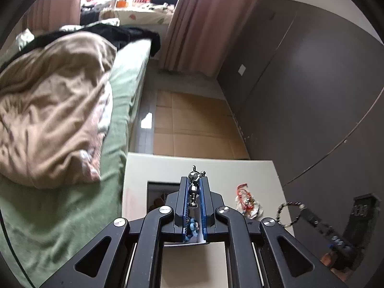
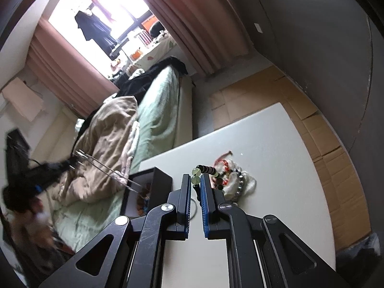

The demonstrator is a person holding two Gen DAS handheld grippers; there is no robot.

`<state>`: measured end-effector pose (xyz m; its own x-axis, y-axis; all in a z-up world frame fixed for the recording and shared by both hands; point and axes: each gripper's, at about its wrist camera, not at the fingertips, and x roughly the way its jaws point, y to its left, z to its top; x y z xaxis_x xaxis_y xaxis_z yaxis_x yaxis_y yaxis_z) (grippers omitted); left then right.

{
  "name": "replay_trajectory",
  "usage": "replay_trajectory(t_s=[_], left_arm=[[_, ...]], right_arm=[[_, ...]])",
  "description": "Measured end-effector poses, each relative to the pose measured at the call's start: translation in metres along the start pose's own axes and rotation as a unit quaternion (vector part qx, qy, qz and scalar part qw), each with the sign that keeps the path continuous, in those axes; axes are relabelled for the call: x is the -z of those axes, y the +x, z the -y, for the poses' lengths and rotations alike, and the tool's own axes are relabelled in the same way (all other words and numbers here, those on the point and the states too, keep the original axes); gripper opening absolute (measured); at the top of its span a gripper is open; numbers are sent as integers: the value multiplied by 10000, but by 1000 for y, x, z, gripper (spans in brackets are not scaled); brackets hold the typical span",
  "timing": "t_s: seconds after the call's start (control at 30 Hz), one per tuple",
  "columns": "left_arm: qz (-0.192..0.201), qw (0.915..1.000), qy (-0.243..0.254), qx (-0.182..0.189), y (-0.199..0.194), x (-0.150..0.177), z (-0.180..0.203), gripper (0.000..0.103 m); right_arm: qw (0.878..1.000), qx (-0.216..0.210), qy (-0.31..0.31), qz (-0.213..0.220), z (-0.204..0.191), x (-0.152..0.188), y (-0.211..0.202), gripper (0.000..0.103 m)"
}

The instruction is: Organize jewelry

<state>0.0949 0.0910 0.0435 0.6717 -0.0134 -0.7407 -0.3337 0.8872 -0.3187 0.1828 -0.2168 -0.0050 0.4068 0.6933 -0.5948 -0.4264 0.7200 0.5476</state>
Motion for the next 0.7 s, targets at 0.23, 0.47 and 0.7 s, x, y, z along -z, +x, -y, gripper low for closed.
replay_trajectory(t_s=[0.23,0.47,0.7], left_arm=[[-109,9993,-367,-10,38,24,-25,8],[-260,9962,-769,313,71,45,-48,8],[-360,9903,-1211,584,70,38,-72,34]], right_arm=[[9991,-383,-52,196,-19,0,4,10],[9975,-645,-221,198,-46,5,27,10],[9941,-1022,-340,145,-76,11,61,10]])
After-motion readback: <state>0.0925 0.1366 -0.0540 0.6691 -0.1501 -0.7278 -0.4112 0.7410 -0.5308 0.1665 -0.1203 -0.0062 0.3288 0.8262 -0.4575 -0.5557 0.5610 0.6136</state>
